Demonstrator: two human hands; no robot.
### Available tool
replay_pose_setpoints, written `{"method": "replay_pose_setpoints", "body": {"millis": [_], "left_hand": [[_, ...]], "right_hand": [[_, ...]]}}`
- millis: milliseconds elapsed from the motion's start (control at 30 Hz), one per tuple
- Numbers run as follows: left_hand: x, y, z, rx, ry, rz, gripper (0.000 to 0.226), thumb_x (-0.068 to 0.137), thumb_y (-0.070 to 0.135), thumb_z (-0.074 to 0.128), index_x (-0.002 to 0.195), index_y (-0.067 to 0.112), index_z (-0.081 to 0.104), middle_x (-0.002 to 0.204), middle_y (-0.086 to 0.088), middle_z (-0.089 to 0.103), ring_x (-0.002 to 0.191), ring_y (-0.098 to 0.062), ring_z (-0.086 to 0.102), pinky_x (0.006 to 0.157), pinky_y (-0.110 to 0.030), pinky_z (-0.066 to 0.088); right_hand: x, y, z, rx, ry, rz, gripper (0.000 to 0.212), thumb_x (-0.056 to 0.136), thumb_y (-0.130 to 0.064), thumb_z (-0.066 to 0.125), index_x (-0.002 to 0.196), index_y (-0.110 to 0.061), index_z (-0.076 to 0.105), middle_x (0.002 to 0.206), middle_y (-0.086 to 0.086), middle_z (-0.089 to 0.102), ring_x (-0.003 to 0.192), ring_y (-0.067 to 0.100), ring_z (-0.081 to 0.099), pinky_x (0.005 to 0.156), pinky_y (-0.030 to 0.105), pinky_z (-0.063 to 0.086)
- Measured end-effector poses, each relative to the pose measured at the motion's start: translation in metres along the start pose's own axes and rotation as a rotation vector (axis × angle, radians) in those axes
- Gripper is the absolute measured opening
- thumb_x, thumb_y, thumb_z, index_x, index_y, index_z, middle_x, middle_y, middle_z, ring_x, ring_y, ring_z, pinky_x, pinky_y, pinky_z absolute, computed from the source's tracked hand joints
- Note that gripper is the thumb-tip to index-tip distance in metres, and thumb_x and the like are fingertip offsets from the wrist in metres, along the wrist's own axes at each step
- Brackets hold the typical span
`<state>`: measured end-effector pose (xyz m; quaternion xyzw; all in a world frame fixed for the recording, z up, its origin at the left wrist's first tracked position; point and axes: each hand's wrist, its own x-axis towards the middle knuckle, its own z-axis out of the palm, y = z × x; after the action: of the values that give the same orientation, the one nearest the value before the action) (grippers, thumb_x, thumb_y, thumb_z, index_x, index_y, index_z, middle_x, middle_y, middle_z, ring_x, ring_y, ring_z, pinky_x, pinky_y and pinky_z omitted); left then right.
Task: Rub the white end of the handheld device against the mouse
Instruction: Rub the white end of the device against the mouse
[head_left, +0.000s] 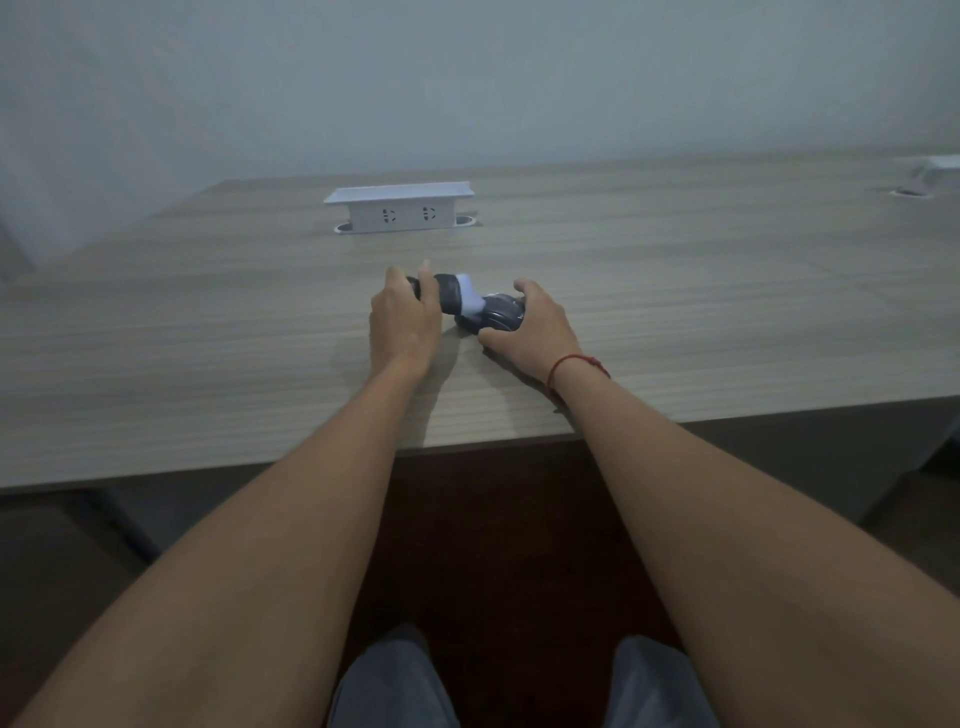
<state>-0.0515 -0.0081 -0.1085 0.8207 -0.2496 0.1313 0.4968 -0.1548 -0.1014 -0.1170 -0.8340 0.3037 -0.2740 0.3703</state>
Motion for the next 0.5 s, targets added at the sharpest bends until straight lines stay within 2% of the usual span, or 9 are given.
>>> {"method": "replay_pose_setpoints", "body": {"millis": [133, 267, 400, 500], "left_hand": [[-0.0012, 0.0009, 0.0013, -0.043, -0.056, 0.074, 0.034, 0.100, 0.032, 0.040, 0.080, 0.005, 0.045, 0.077, -0.009, 0.051, 0.070, -0.024, 0.045, 0.063, -0.032, 0.034], [-0.0020, -0.0012, 0.0039, 0.033, -0.076, 0.048, 0.037, 0.098, 0.033, 0.038, 0.089, 0.001, 0.053, 0.083, -0.011, 0.054, 0.076, -0.028, 0.054, 0.064, -0.036, 0.043], [-0.0016, -0.0023, 0.0012, 0.121, 0.014, -0.032, 0.041, 0.101, 0.036, 0.033, 0.099, 0.001, 0.053, 0.091, -0.016, 0.059, 0.082, -0.033, 0.058, 0.070, -0.041, 0.049], [-0.0040, 0.0015, -0.0020, 0.110, 0.051, -0.004, 0.039, 0.102, 0.036, 0.032, 0.096, 0.002, 0.051, 0.087, -0.014, 0.057, 0.075, -0.030, 0.054, 0.065, -0.038, 0.045]], "right_hand": [[0.0026, 0.0021, 0.0008, -0.077, 0.060, 0.013, 0.071, 0.072, -0.033, 0.072, 0.132, -0.013, 0.042, 0.126, 0.009, 0.057, 0.109, 0.028, 0.057, 0.094, 0.044, 0.049], [0.0029, 0.0022, -0.0007, -0.045, 0.045, 0.011, 0.079, 0.072, -0.034, 0.073, 0.139, -0.013, 0.037, 0.130, 0.009, 0.055, 0.114, 0.028, 0.056, 0.098, 0.043, 0.047], [0.0004, 0.0023, -0.0044, 0.046, 0.014, 0.006, 0.086, 0.066, -0.028, 0.076, 0.141, -0.016, 0.036, 0.132, 0.008, 0.054, 0.114, 0.026, 0.056, 0.101, 0.043, 0.046], [-0.0006, 0.0019, -0.0042, 0.074, 0.015, 0.014, 0.086, 0.064, -0.029, 0.078, 0.139, -0.017, 0.038, 0.130, 0.006, 0.054, 0.112, 0.025, 0.056, 0.099, 0.043, 0.047]]}}
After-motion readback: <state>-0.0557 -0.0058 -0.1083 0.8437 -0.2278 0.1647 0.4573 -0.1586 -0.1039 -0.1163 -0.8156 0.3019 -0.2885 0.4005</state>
